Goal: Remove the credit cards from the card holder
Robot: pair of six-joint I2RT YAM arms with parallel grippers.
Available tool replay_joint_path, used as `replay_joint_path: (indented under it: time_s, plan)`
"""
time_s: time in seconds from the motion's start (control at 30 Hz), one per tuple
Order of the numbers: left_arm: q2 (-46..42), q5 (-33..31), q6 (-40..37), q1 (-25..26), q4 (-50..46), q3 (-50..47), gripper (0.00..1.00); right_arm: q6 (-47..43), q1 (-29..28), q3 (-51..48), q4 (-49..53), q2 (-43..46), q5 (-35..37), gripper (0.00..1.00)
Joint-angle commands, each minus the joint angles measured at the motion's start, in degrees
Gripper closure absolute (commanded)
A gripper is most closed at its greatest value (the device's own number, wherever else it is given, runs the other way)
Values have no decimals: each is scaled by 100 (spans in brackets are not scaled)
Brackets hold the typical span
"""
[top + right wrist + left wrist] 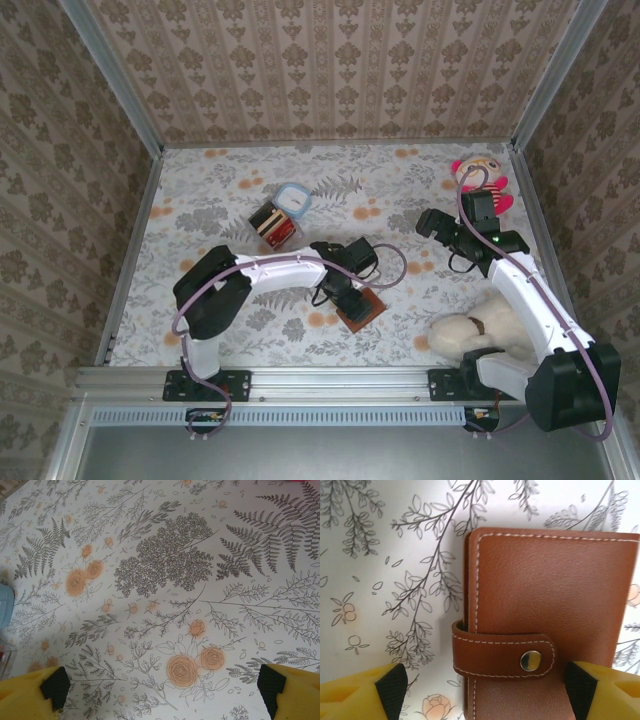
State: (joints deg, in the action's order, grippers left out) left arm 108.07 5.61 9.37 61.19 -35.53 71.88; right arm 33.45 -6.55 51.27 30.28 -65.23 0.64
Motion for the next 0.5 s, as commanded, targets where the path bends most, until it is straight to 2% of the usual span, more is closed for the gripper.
replay_joint_path:
  time_s: [0.0, 0.13, 0.33, 0.47]
  plan:
    - [194, -547, -358, -146, -398, 169, 15, 83, -22, -48, 136, -25, 161, 0]
    - [306, -815, -464, -537, -403, 365, 19, 83, -14, -73, 99, -50, 199, 0]
    - [667, -747, -618, -1005, -60, 944, 20, 118, -17, -60, 82, -230, 160, 0]
    - [772, -590, -423, -1167, -13, 1305, 21, 84, -22, 1, 81, -420, -56, 0]
